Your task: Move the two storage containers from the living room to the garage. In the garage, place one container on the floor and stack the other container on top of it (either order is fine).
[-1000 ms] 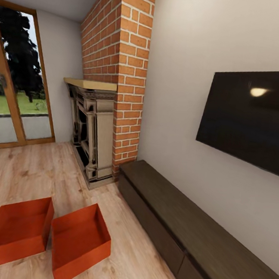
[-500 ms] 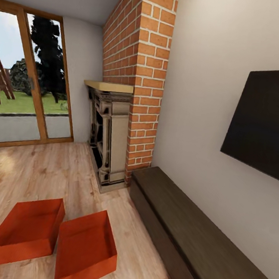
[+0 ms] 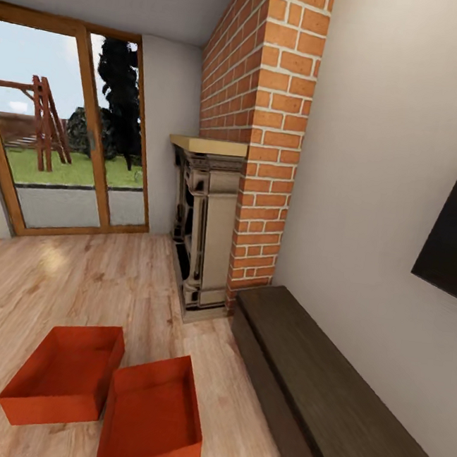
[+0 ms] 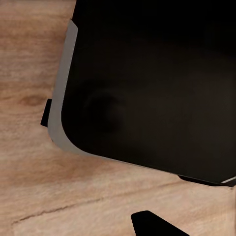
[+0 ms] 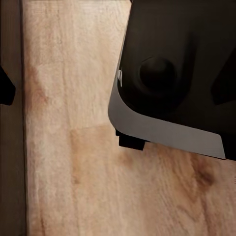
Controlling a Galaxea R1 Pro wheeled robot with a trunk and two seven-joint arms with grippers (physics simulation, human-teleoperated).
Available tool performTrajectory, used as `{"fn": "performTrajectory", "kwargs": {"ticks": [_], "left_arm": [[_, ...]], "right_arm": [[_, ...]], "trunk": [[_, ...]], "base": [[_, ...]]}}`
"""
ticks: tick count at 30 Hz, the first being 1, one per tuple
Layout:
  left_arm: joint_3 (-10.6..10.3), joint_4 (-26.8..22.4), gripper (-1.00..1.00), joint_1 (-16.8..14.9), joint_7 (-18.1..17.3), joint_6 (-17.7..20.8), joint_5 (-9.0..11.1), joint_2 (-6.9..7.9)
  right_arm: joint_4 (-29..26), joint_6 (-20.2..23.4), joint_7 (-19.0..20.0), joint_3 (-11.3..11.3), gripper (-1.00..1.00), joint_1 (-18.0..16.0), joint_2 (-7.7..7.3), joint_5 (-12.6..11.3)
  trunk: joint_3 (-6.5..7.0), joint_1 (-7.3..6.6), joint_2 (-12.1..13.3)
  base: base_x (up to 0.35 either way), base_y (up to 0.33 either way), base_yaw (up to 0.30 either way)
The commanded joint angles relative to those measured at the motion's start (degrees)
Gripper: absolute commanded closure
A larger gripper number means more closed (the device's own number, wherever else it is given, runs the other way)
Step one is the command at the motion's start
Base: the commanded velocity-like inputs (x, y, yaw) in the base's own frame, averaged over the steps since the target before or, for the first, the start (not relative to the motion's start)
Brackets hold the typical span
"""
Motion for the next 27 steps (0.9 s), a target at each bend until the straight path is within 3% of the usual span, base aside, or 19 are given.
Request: {"fn": "performTrajectory", "kwargs": {"ticks": [1,20,27], "left_arm": [[0.25,-0.11,-1.0,0.01,0.07,-0.13,0.01,-0.02],[0.11,-0.75,-1.0,0.01,-0.19,-0.09,-0.05,0.15],[0.16,-0.69,-1.0,0.01,-0.2,-0.19,-0.03,0.03]], "right_arm": [[0.17,-0.33,0.16,0.49,-1.0,-0.07,0.01,-0.58],[0.17,-0.42,0.12,0.3,-1.0,-0.07,0.1,-0.87],[0.17,-0.36,0.16,-0.03,-1.0,-0.07,0.09,-3.12]], "trunk": [[-0.05,0.0,-0.02],[-0.05,0.0,-0.02],[-0.05,0.0,-0.02]], "base": [[0.023,-0.01,0.277],[0.002,-0.001,0.276],[0.0,0.0,0.276]]}}
